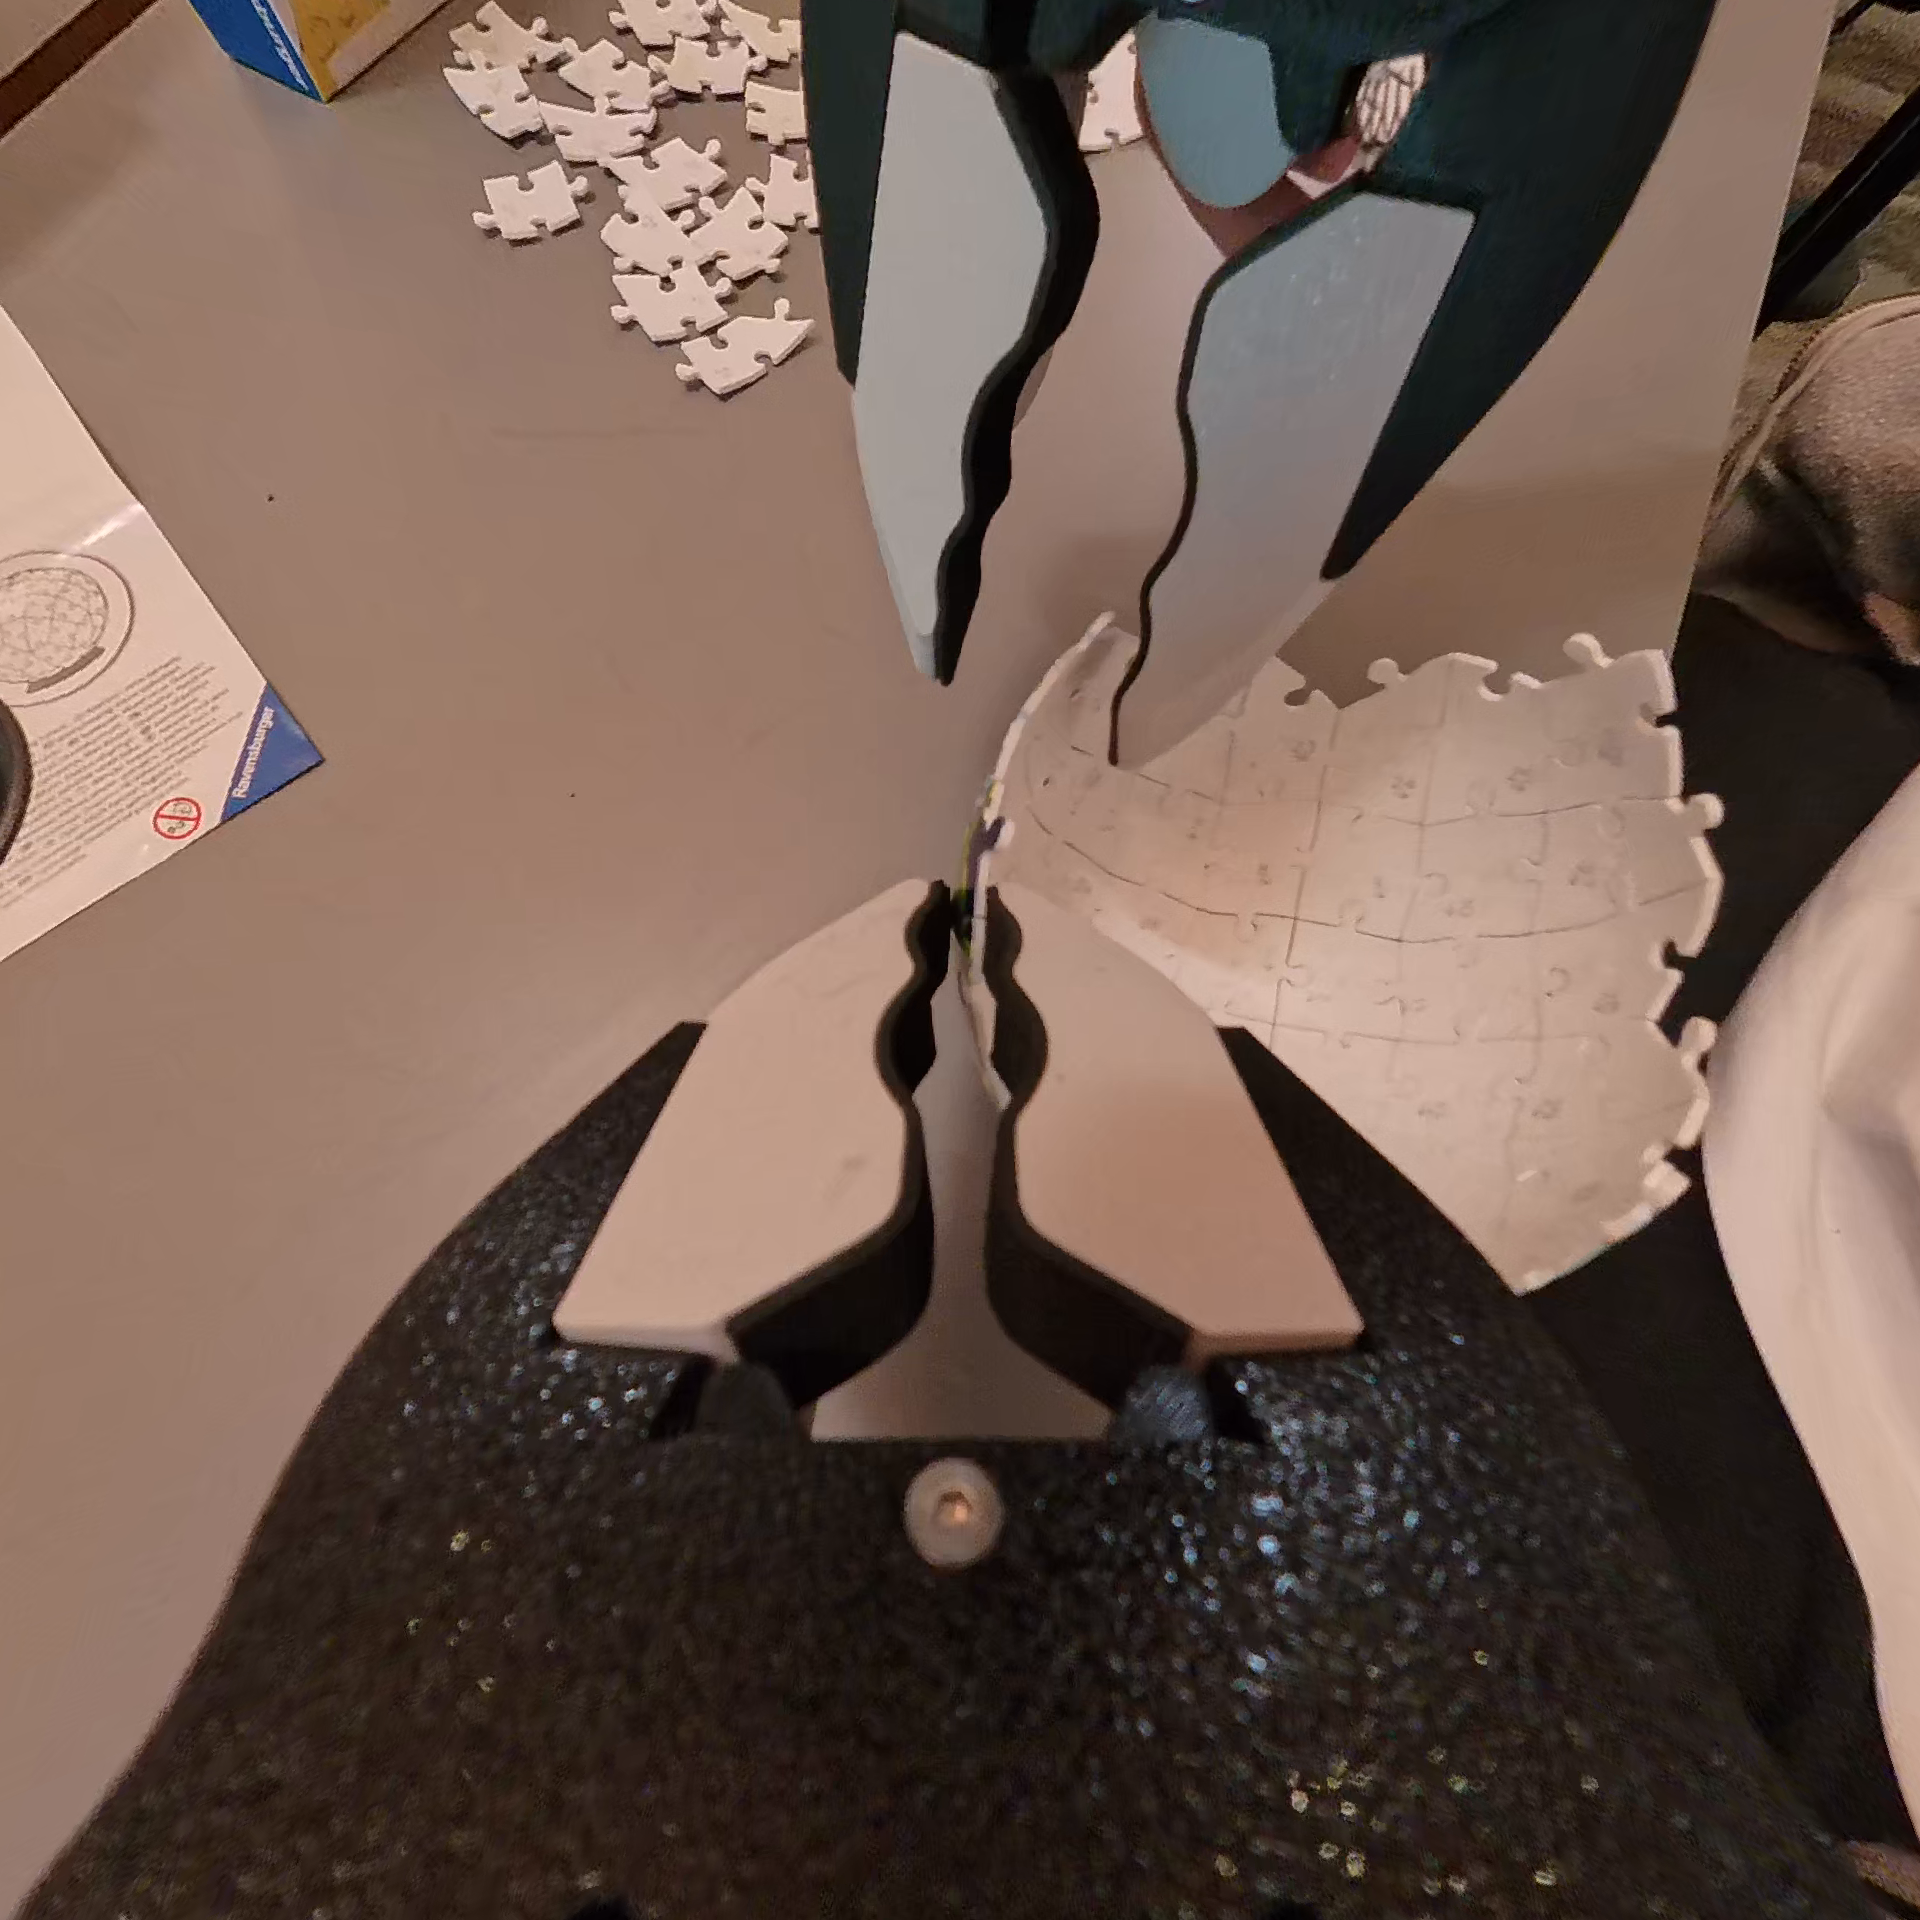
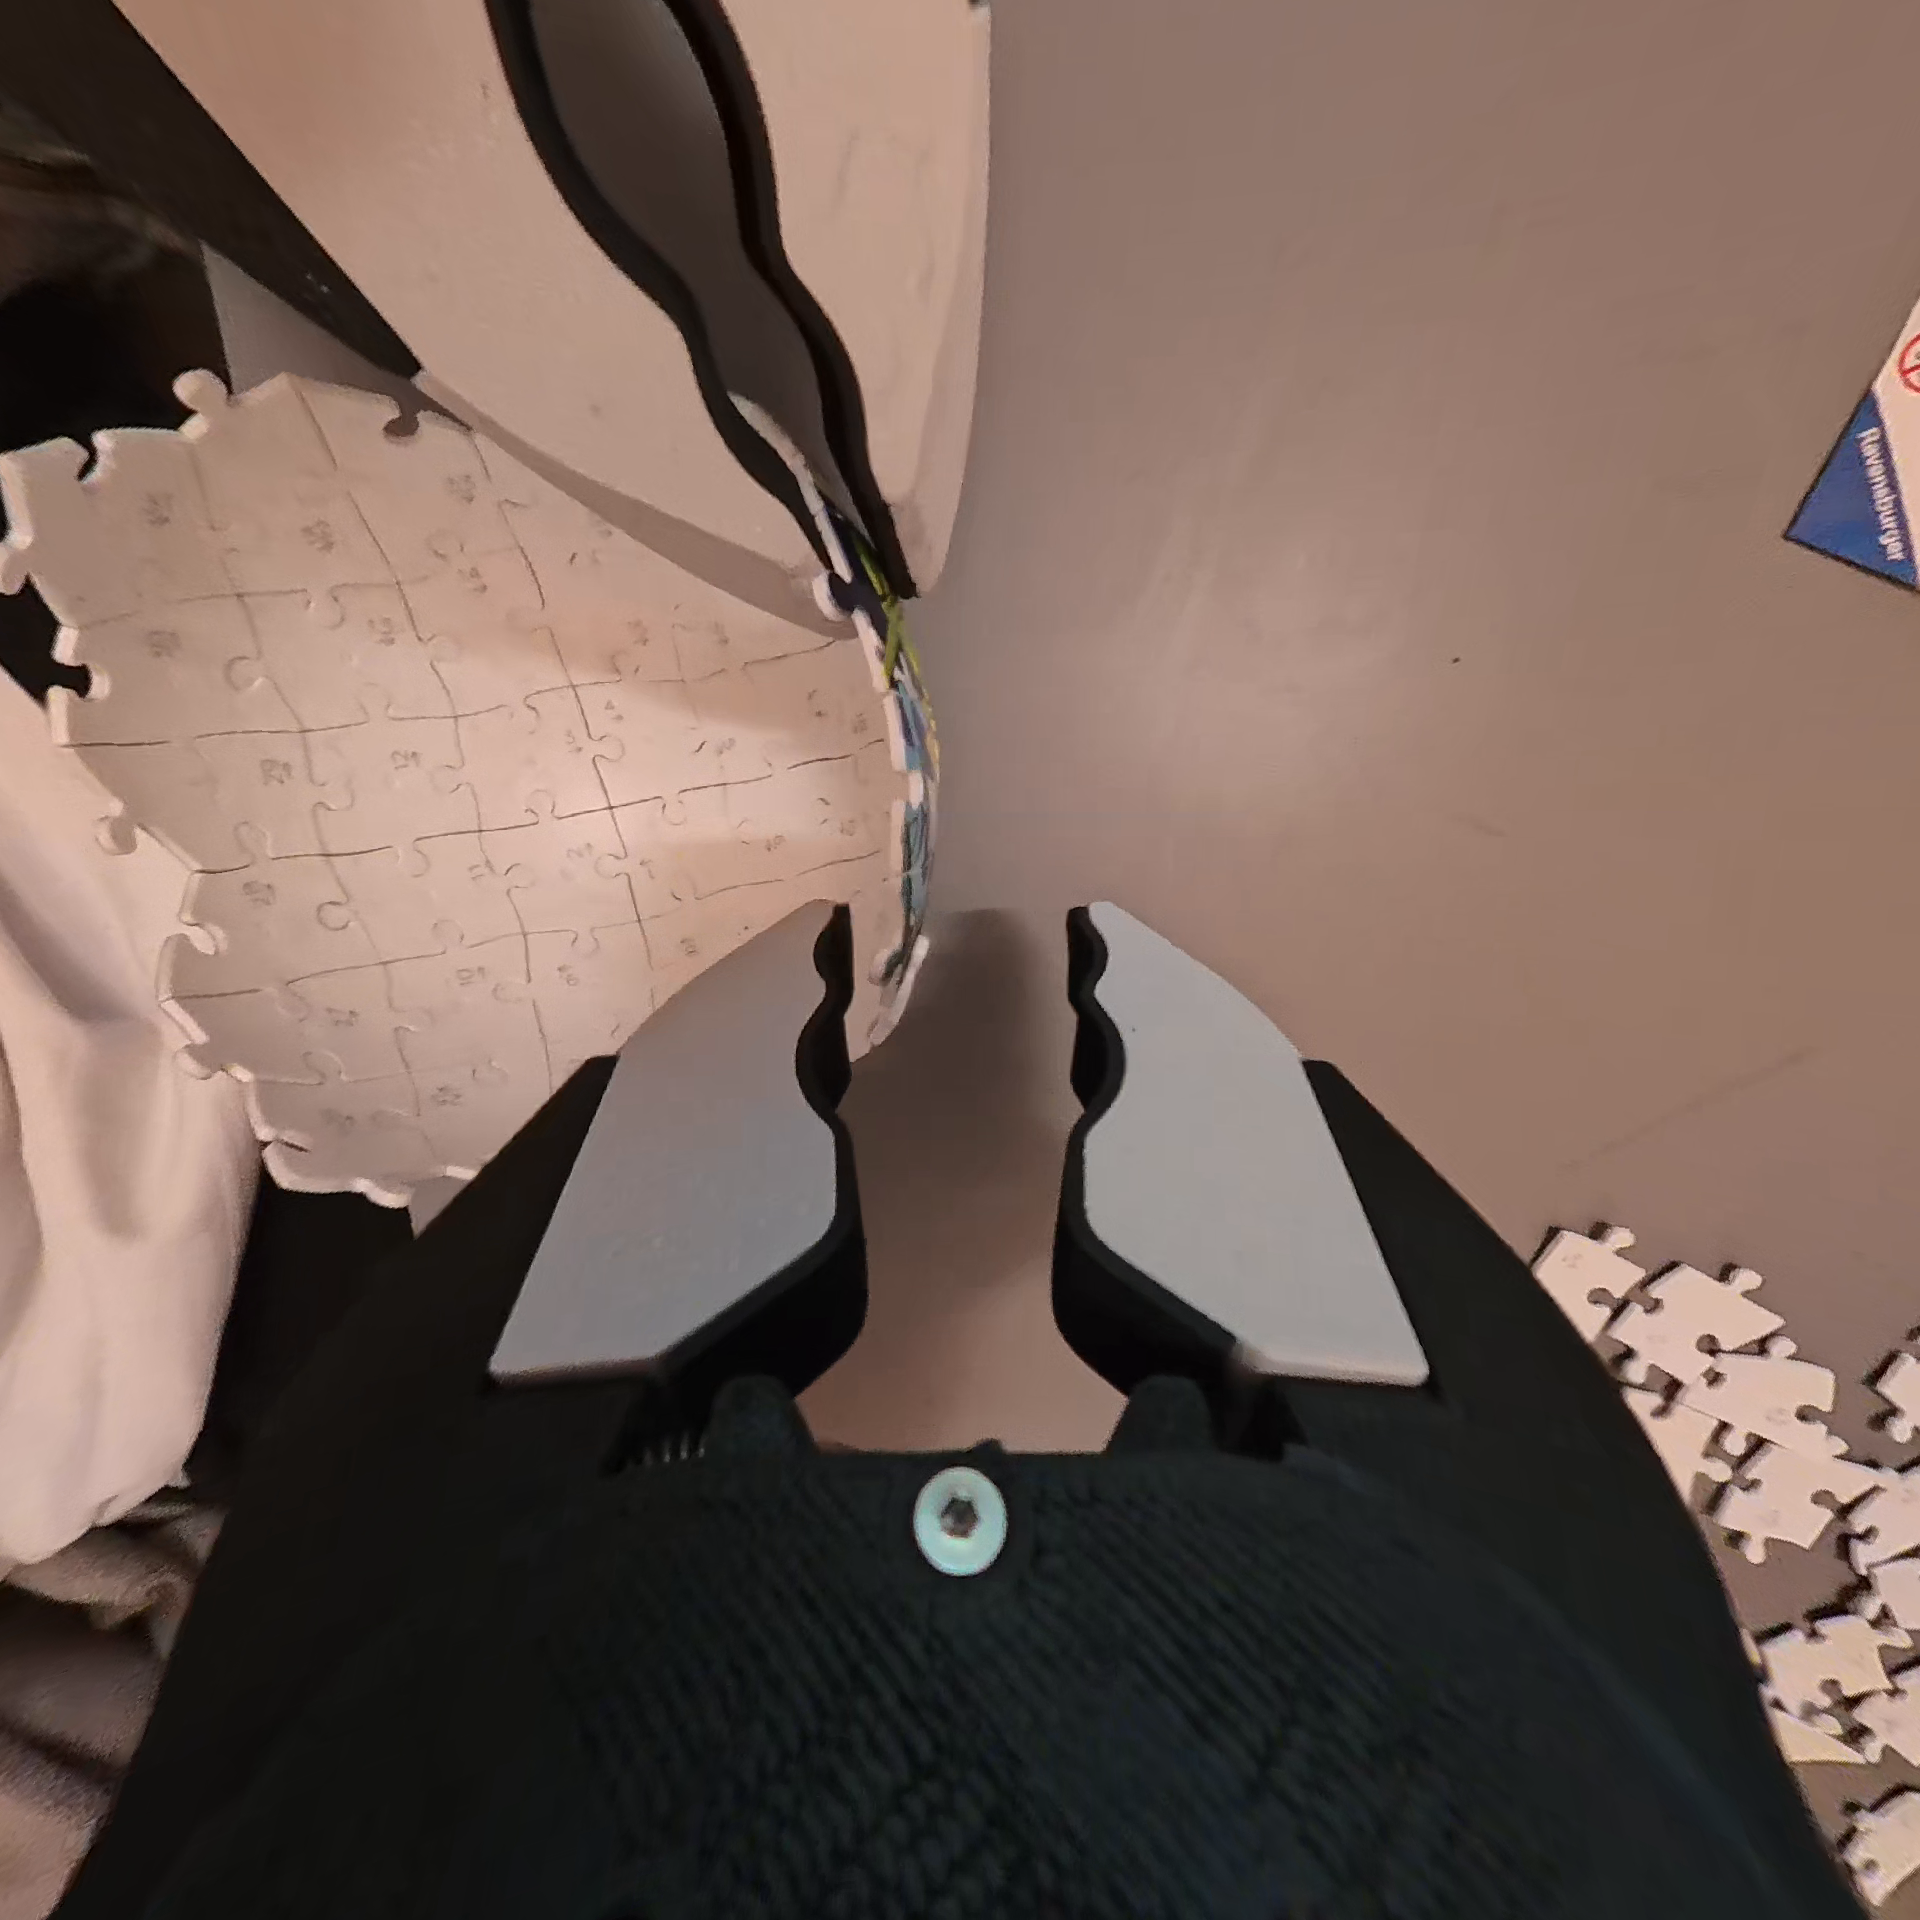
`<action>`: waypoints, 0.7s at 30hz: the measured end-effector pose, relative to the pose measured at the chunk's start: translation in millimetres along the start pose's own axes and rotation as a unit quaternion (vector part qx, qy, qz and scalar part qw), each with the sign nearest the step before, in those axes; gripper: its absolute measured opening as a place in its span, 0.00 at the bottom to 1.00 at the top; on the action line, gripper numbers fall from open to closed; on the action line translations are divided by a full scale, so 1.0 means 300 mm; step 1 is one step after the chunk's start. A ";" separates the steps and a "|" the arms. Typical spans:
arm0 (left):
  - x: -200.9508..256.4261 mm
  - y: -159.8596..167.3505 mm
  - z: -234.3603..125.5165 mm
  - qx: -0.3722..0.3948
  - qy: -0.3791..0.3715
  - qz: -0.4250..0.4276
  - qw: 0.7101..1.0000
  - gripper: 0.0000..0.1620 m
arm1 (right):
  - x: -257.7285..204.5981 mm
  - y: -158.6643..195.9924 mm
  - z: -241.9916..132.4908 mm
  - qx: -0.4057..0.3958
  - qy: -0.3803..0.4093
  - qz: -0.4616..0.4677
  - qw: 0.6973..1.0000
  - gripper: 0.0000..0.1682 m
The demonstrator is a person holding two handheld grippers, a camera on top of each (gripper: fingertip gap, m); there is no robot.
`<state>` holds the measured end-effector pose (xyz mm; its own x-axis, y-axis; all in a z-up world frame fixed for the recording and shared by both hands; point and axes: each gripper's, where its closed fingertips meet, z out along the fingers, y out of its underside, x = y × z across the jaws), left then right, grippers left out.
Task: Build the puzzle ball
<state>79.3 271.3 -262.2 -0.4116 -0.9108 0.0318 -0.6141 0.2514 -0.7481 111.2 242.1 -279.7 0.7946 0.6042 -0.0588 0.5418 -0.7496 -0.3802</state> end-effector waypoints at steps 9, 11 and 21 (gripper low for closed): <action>0.003 0.003 -0.006 -0.012 -0.008 0.006 1.000 0.03 | -0.027 0.014 0.004 0.003 -0.001 0.033 0.999 0.21; 0.004 0.004 -0.009 -0.016 -0.009 0.008 1.000 0.03 | -0.023 0.014 -0.001 0.010 0.005 0.043 0.999 0.17; 0.019 -0.008 -0.012 -0.015 -0.007 0.011 1.000 0.04 | -0.039 -0.015 0.059 0.011 -0.007 0.014 1.000 0.05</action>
<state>76.0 266.8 -257.8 -0.4163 -0.9092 0.0051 -0.6243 0.2817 -0.7286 94.5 243.2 -293.7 0.8052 0.5873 -0.0818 0.5138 -0.7598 -0.3984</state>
